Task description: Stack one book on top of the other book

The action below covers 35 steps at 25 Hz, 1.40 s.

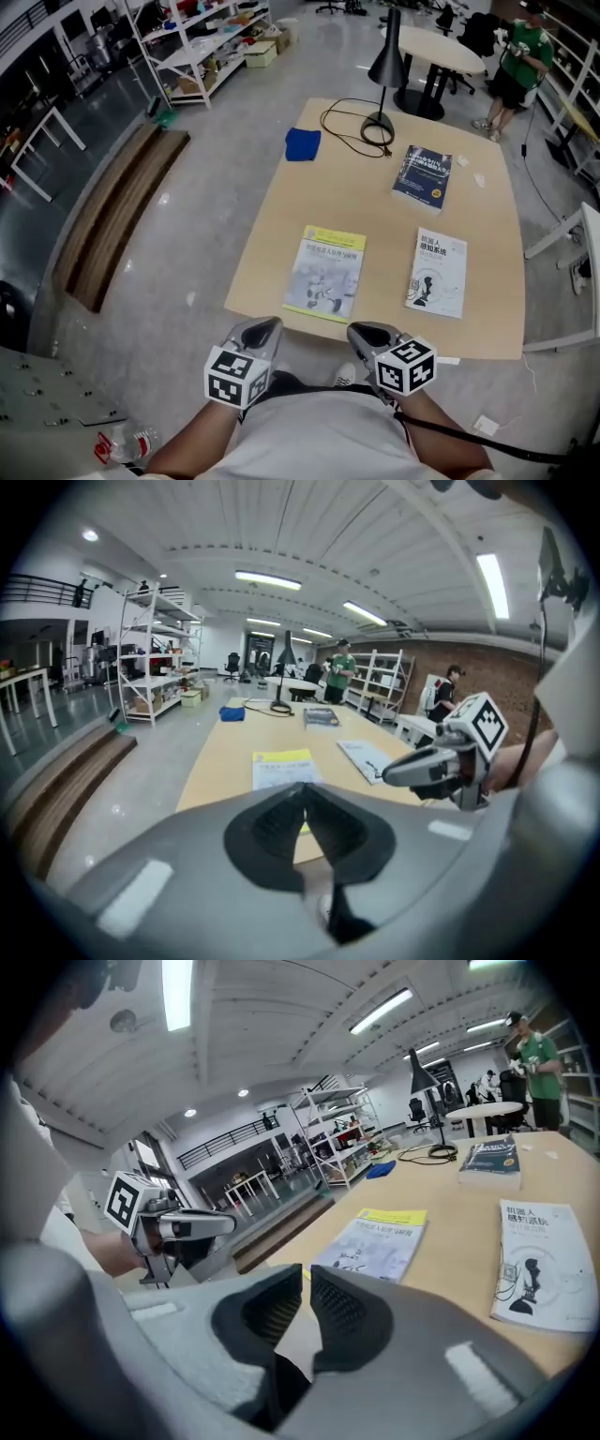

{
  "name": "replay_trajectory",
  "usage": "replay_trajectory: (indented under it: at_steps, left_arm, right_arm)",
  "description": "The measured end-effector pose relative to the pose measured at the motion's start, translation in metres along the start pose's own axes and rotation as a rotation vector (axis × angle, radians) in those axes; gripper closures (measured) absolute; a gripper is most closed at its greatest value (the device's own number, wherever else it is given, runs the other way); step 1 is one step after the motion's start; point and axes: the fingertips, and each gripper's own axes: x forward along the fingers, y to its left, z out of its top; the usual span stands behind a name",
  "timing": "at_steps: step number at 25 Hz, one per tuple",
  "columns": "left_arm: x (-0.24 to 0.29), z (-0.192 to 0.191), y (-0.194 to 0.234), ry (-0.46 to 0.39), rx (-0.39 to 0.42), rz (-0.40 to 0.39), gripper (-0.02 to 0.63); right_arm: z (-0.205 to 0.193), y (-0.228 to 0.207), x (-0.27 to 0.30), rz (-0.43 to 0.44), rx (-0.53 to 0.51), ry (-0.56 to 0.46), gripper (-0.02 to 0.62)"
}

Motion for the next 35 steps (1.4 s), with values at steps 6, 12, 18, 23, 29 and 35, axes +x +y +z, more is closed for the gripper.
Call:
replay_trajectory:
  at_steps: [6, 12, 18, 23, 29, 35]
  left_arm:
    - [0.037, -0.02, 0.037, 0.106, 0.043, -0.101, 0.56]
    - [0.088, -0.059, 0.063, 0.215, 0.002, -0.17, 0.478]
    - [0.124, -0.072, 0.085, 0.232, -0.177, -0.175, 0.423]
    - [0.142, -0.085, 0.079, 0.253, -0.257, -0.188, 0.416]
    - [0.145, -0.089, 0.073, 0.247, -0.26, -0.213, 0.42]
    - [0.147, -0.094, 0.065, 0.287, -0.205, -0.189, 0.464]
  right_arm:
    - [-0.009, -0.016, 0.029, -0.156, 0.072, 0.019, 0.564]
    - [-0.053, -0.061, 0.057, -0.354, 0.087, 0.092, 0.478]
    - [-0.057, -0.088, 0.063, -0.451, 0.24, 0.002, 0.411]
    - [-0.065, -0.096, 0.085, -0.443, 0.31, 0.006, 0.408]
    - [-0.069, -0.097, 0.091, -0.463, 0.307, -0.003, 0.408]
    - [-0.072, -0.095, 0.09, -0.454, 0.306, 0.009, 0.408]
